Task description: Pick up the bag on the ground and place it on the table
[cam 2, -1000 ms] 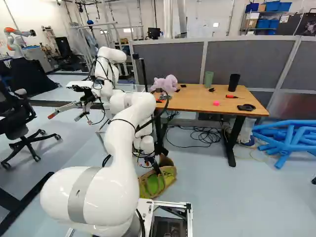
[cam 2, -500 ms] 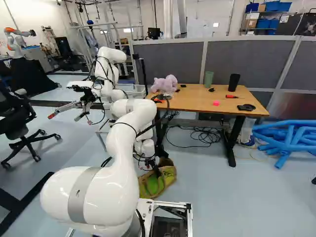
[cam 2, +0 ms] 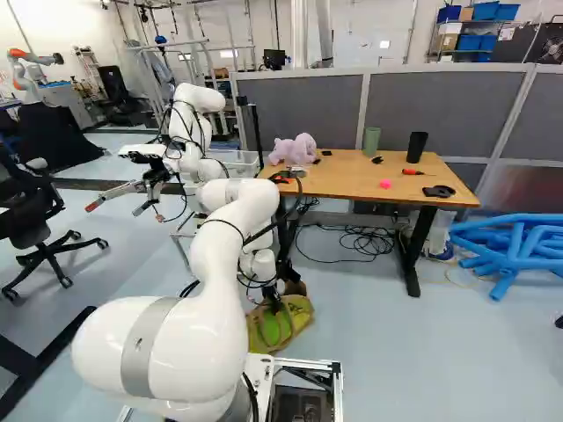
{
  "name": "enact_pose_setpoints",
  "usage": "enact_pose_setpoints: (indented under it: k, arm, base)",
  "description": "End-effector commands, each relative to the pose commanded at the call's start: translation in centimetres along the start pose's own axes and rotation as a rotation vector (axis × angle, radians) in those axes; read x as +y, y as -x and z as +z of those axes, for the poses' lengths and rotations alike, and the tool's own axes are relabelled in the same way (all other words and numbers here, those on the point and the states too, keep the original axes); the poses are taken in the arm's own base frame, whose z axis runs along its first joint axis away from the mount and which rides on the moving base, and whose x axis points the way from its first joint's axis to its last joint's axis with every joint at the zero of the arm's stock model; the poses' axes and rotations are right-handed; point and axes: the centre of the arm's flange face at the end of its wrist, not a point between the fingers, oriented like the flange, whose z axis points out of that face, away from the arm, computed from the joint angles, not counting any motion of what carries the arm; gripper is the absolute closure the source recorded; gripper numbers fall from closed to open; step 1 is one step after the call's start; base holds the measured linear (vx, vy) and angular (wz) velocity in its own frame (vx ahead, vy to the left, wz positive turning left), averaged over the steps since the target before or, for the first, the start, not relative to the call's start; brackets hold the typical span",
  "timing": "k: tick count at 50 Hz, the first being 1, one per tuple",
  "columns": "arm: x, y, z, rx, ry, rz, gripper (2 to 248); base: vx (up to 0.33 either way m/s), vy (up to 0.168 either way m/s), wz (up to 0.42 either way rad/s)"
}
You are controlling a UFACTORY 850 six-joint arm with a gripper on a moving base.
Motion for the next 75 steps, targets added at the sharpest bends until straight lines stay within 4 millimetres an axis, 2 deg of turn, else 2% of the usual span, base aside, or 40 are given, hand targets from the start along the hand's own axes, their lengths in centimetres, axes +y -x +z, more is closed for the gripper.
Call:
enact_pose_setpoints:
  k: [1,5,6,11,12,42,75]
  arm:
    - [0.0,0.0,0.0,0.000,0.000,0.000,166]
    - [0.0,0.0,0.0,0.000,0.000,0.000,166]
    - [0.0,0.0,-0.1,0.000,0.000,0.000,200]
    - [0.0,0.0,-0.6,0.000,0.000,0.000,200]
    - [0.0,0.0,-0.7,0.000,0.000,0.000,217]
    - [0.3,0.3,-5.2,0.004,-0.004,-0.011,217]
    - [0.8,0.7,-10.2,0.016,-0.011,-0.336,217]
  base:
    - [0.000,0.000,0.000]
    - [0.000,0.000,0.000]
    - [0.000,0.000,0.000]
    - [0.000,0.000,0.000]
    - [0.000,0.000,0.000]
    - [0.000,0.000,0.000]
    - [0.000,0.000,0.000]
